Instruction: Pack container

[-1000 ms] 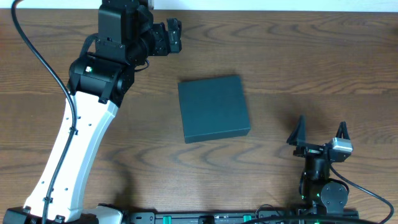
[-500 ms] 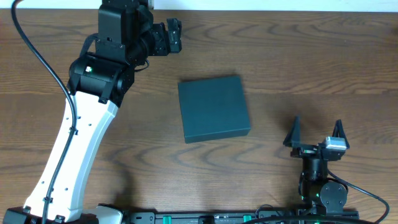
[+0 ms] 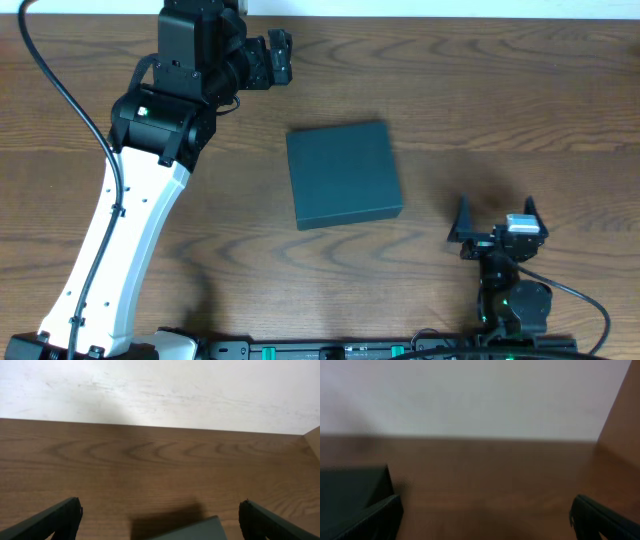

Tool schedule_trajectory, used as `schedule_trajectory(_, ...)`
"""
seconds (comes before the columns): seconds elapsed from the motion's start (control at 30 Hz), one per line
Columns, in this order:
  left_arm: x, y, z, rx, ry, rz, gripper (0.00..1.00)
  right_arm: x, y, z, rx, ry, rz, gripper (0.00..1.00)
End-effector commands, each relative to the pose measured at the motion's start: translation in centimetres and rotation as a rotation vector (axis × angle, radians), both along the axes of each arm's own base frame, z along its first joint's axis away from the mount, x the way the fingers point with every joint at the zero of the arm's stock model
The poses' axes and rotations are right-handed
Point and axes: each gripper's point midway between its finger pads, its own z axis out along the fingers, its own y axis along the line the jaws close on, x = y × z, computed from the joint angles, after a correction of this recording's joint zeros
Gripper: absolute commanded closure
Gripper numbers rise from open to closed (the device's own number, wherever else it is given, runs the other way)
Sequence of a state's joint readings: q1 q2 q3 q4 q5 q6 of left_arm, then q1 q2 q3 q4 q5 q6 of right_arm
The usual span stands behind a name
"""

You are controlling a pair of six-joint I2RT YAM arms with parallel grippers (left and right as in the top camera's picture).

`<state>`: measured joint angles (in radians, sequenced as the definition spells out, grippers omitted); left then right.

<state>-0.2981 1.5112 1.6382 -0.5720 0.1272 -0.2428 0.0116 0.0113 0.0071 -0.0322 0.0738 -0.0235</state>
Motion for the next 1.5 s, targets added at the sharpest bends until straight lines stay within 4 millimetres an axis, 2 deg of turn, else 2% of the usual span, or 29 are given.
schedule_trajectory(0.0,0.1,0.0,0.2,0.0,-0.005,0.001,0.01,0.0,0.4,-0.9,-0.015,0.035,0.022,0.01)
schedule_trajectory(0.7,0.2,0.0,0.2,0.0,-0.005,0.0,0.01,0.0,0.4,-0.9,-0.016,0.037,0.02,0.01)
schedule_trajectory(0.87,1.2,3.0,0.7,0.148,-0.072,0.123,0.01,0.0,0.4,-0.9,-0.016,0.037,0.021,0.01)
schedule_trajectory(0.93,1.9,4.7,1.6,0.227,-0.125,0.193,0.01,0.0,0.4,-0.9,-0.016,0.037,0.021,0.01)
schedule_trajectory(1.03,3.0,7.1,4.0,0.348,-0.232,0.283,0.02,0.0,0.4,-0.9,-0.016,0.037,0.021,0.01)
schedule_trajectory(1.17,3.3,9.8,8.5,0.426,-0.388,0.342,0.01,0.0,0.4,-0.9,-0.016,0.037,0.021,0.01)
schedule_trajectory(1.27,1.9,12.0,11.5,0.406,-0.458,0.402,0.01,0.0,0.4,-0.9,-0.016,0.037,0.021,0.01)
schedule_trajectory(1.47,-3.5,15.0,16.9,0.371,-0.57,0.483,0.02,0.0,0.4,-0.9,-0.016,0.037,0.021,0.01)
